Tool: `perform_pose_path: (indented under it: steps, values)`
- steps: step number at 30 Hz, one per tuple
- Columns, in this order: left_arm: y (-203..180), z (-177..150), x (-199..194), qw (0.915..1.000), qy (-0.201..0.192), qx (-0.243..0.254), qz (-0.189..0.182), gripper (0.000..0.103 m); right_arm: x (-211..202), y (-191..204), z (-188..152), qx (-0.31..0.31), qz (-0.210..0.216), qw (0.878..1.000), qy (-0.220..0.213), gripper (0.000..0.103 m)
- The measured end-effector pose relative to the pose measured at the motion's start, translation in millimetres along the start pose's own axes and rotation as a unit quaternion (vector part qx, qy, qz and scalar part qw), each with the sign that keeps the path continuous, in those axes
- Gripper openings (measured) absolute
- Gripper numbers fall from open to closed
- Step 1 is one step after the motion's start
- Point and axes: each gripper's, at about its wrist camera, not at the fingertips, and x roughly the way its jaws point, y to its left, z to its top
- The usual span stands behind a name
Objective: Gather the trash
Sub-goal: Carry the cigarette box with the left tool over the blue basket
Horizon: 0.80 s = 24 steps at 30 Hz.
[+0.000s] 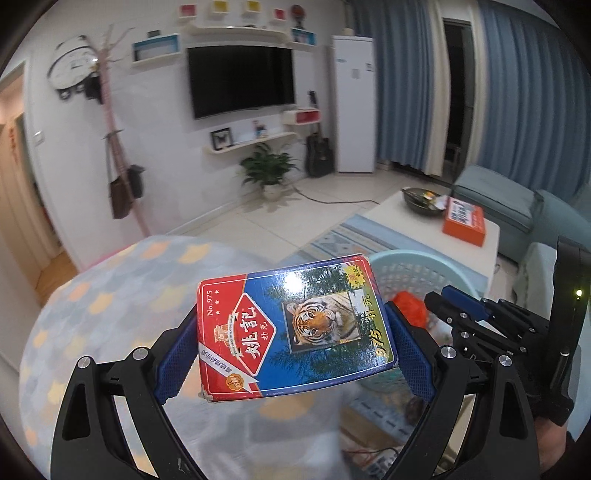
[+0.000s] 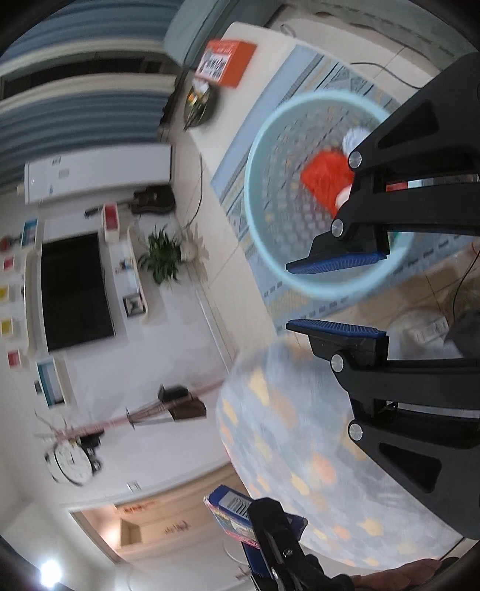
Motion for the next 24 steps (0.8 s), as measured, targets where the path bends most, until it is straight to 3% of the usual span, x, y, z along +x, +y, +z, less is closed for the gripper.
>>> perform_pose_path:
  steps: [8,13,24]
  values:
    - [-55,10,53,0.9985,0.018,0.032,-0.040,0.090,16,-71,-4,0.041,-0.044,0.998,0.008,0.022]
    - [-76,12,95,0.9956,0.055,0.028,-0.070,0.090,27,-101,-13,0.056,-0.056,0.997,0.022,0.022]
    - [-99,12,174,0.9838,0.112,-0.002,-0.140,0.091,38,-132,-16,0.066,-0.066,0.995,0.030,0.023]
